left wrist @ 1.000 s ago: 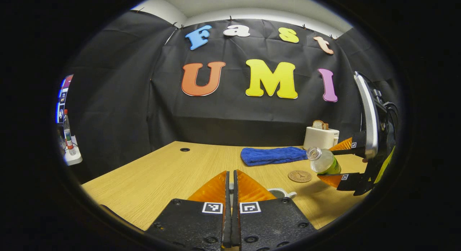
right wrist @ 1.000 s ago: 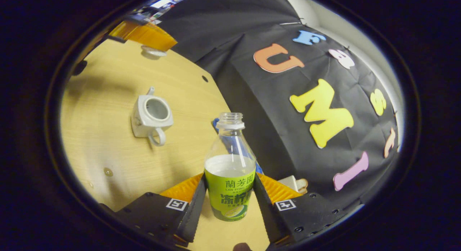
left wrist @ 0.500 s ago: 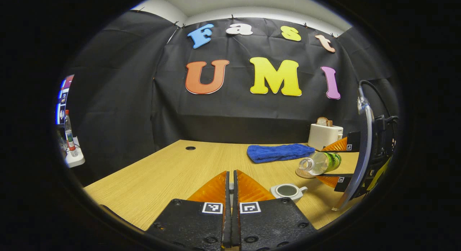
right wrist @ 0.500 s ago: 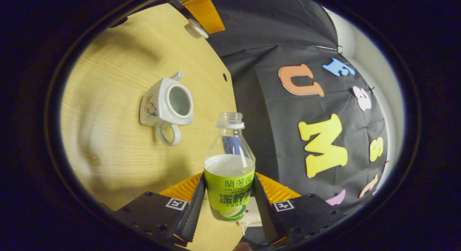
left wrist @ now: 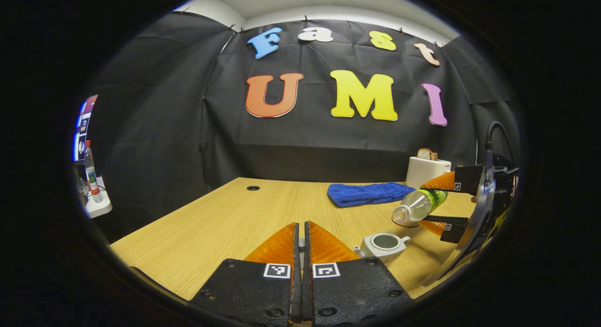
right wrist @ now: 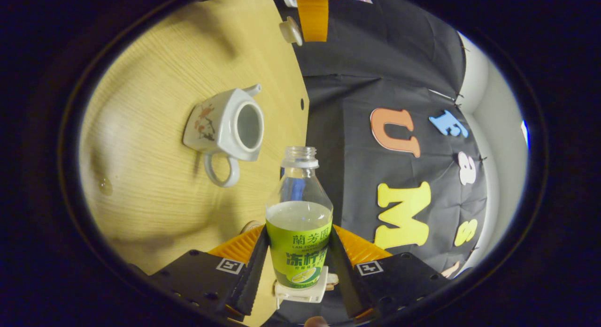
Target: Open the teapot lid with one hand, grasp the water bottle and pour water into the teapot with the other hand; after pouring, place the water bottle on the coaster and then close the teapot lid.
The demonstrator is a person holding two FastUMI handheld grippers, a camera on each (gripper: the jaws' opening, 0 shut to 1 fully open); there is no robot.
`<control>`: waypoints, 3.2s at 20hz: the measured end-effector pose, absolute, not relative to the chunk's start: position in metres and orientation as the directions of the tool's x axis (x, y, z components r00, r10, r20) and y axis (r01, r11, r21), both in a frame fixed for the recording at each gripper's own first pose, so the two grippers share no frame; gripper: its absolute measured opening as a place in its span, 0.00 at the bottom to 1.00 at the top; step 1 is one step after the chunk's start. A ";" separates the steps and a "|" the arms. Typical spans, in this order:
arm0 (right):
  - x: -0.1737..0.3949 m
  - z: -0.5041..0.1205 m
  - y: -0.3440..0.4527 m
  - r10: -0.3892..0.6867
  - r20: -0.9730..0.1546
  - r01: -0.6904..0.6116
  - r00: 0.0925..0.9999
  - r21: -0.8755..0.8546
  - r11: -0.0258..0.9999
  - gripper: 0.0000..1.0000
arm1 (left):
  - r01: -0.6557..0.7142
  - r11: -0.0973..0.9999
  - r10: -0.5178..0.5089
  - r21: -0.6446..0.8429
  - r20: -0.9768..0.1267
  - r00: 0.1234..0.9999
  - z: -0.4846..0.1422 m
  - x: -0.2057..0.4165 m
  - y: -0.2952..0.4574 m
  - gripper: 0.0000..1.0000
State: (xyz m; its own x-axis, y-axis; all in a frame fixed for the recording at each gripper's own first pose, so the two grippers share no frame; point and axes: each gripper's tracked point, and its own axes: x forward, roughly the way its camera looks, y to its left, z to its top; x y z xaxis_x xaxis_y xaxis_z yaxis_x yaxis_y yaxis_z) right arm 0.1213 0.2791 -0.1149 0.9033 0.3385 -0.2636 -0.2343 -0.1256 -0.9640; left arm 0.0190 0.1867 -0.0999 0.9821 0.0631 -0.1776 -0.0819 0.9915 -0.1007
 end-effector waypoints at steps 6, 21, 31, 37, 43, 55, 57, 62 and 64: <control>0.121 -0.109 0.289 0.367 -0.222 -0.142 0.903 -0.962 -0.233 0.71 | -0.093 0.992 0.075 -0.090 -0.187 0.980 -0.104 0.017 0.196 0.03; 0.110 -0.091 0.302 0.442 -0.140 0.069 0.886 -0.903 -0.425 0.73 | -0.096 0.992 0.077 -0.082 -0.208 0.975 -0.109 0.016 0.198 0.03; 0.109 -0.082 0.304 0.459 -0.120 0.125 0.880 -0.874 -0.469 0.71 | -0.090 0.993 0.072 -0.079 -0.209 0.975 -0.108 0.015 0.196 0.03; 0.108 -0.082 0.306 0.463 -0.118 0.137 0.878 -0.866 -0.481 0.71 | -0.089 0.993 0.072 -0.074 -0.207 0.976 -0.107 0.015 0.196 0.03; 0.108 -0.081 0.308 0.468 -0.117 0.139 0.876 -0.867 -0.478 0.72 | -0.092 0.993 0.075 -0.071 -0.212 0.974 -0.108 0.013 0.198 0.03; 0.101 -0.112 0.300 0.435 -0.364 -0.414 0.824 -0.910 0.023 0.74 | -0.122 0.990 0.108 -0.064 -0.192 0.975 -0.102 0.013 0.206 0.03; 0.100 -0.102 0.301 0.463 -0.364 -0.484 0.808 -0.859 0.168 0.74 | -0.122 0.991 0.110 -0.060 -0.184 0.977 -0.098 0.014 0.203 0.03; 0.104 -0.074 0.288 0.513 -0.307 -0.567 0.802 -0.661 0.491 0.72 | -0.115 0.992 0.104 -0.052 -0.167 0.980 -0.087 0.016 0.186 0.04; 0.110 -0.063 0.278 0.523 -0.274 -0.578 0.807 -0.547 0.605 0.74 | -0.113 0.993 0.105 -0.041 -0.154 0.982 -0.079 0.018 0.180 0.04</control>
State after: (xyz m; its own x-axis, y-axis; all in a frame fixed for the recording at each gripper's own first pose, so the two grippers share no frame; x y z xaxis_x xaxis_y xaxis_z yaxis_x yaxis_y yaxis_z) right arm 0.1095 0.2777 -0.0628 0.8073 0.5230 -0.2735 -0.5777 0.6055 -0.5474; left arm 0.0175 0.1796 -0.0788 0.9824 0.1055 -0.1544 -0.1131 0.9927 -0.0412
